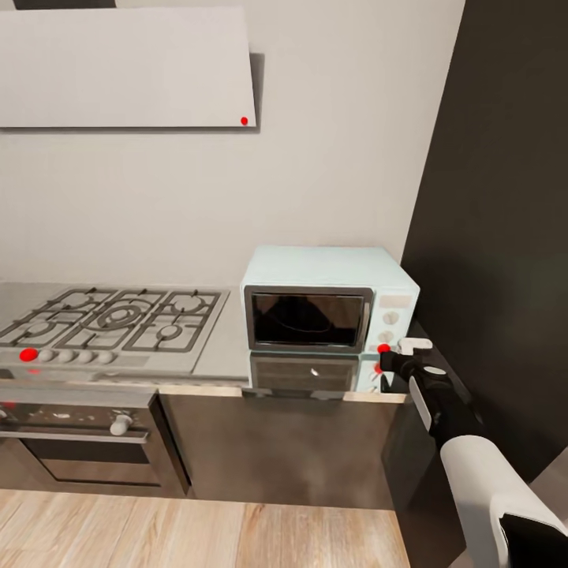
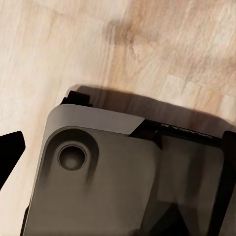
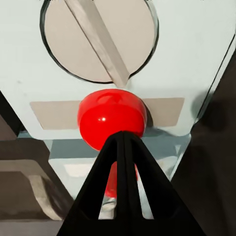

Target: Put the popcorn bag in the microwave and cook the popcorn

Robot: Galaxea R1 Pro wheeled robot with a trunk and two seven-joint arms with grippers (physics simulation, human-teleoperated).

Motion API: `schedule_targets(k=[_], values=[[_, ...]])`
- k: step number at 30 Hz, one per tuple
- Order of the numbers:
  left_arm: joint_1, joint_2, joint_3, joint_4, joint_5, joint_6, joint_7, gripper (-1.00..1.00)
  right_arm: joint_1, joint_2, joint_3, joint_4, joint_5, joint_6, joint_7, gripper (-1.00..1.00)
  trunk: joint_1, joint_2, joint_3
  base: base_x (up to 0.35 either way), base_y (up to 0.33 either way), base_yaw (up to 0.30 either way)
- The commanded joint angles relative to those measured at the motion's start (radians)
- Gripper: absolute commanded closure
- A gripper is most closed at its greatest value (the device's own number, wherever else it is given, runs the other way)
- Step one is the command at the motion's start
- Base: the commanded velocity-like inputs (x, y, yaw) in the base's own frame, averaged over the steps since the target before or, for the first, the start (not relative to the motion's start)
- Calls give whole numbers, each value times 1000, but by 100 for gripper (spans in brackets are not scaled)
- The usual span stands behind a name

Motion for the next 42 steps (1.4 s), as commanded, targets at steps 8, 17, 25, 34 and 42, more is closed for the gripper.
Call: schedule_targets(k=[8,17,25,34,42], values=[[-1,0,-8,1,10,-3,-4,-100,-1,1,-5,1,11,5,6,100,0,-1,-1,89,0,0],[-1,0,-8,1,10,-3,-4,-100,-1,2,-6,23,62,3,4,100,0,-1,-1,90,0,0],[-1,0,-8,1,10,-3,-4,-100,-1,2,-6,24,63,3,5,100,0,-1,-1,81,0,0],[-1,-4,-9,1,9,-3,-4,-100,-1,3,-6,24,66,3,9,100,0,-1,-1,-146,0,0],[-1,-4,-10,1,7,-3,-4,-100,-1,5,-6,24,68,3,9,100,0,-1,-1,-340,0,0]])
